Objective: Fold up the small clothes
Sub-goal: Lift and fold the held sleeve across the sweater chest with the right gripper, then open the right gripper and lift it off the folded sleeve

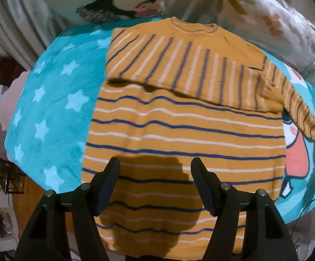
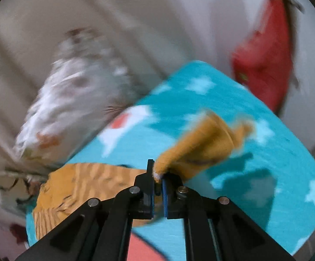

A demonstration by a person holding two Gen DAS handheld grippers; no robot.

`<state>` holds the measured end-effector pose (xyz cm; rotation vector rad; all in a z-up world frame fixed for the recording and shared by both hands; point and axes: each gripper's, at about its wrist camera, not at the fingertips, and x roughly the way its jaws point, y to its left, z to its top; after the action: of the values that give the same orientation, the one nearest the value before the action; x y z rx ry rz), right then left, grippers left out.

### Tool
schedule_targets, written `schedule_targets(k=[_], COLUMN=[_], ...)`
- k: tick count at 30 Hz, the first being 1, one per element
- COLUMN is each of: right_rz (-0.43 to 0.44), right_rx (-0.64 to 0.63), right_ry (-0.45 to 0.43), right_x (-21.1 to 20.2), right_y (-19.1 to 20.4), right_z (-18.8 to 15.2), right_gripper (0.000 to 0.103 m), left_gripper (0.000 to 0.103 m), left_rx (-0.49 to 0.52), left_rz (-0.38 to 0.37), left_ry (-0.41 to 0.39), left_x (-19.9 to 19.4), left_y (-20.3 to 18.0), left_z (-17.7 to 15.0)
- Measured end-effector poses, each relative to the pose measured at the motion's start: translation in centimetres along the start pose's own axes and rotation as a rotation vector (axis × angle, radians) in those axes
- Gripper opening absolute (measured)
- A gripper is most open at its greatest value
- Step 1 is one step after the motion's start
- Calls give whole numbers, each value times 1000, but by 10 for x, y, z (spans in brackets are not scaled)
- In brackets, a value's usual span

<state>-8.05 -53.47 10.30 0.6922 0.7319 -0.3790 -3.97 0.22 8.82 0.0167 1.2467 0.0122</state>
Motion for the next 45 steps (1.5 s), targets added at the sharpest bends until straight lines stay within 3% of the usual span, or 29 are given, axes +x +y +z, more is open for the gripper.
schedule_targets(k=[5, 10, 14, 19, 22, 26, 30, 36, 40, 45], right_rz=[115, 244, 308, 290, 284, 227, 211, 269, 293, 131], right_rx=[-183, -371, -499, -630, -716, -829, -842, -939, -917, -945], right_ry=[20, 99, 212, 367, 441, 448, 443, 478, 509, 422], right_x=[3, 19, 55, 112, 130, 137, 139, 125, 117, 95], right_y=[123, 260, 355, 421, 436, 447, 460, 484, 485, 480], right_z=[-14, -61, -128, -223, -264, -296, -302, -327, -329, -324], right_gripper=[6, 6, 6, 6, 6, 13, 20, 41, 44, 46], left_gripper=[67, 67, 67, 67, 67, 67, 67, 67, 67, 67], left_rx=[-45, -86, -116, -172, -197, -225, -232, -200, -174, -154], left_rz=[-47, -74, -69, -62, -59, -60, -66, -74, -79, -93], left_ry=[-7, -19, -24, -4, 7, 18, 23, 18, 1, -5], left_x=[6, 12, 19, 30, 36, 44, 51, 54, 52, 52], left_y=[41, 94, 139, 189, 209, 229, 239, 237, 234, 228], left_z=[6, 13, 14, 9, 6, 4, 5, 14, 18, 25])
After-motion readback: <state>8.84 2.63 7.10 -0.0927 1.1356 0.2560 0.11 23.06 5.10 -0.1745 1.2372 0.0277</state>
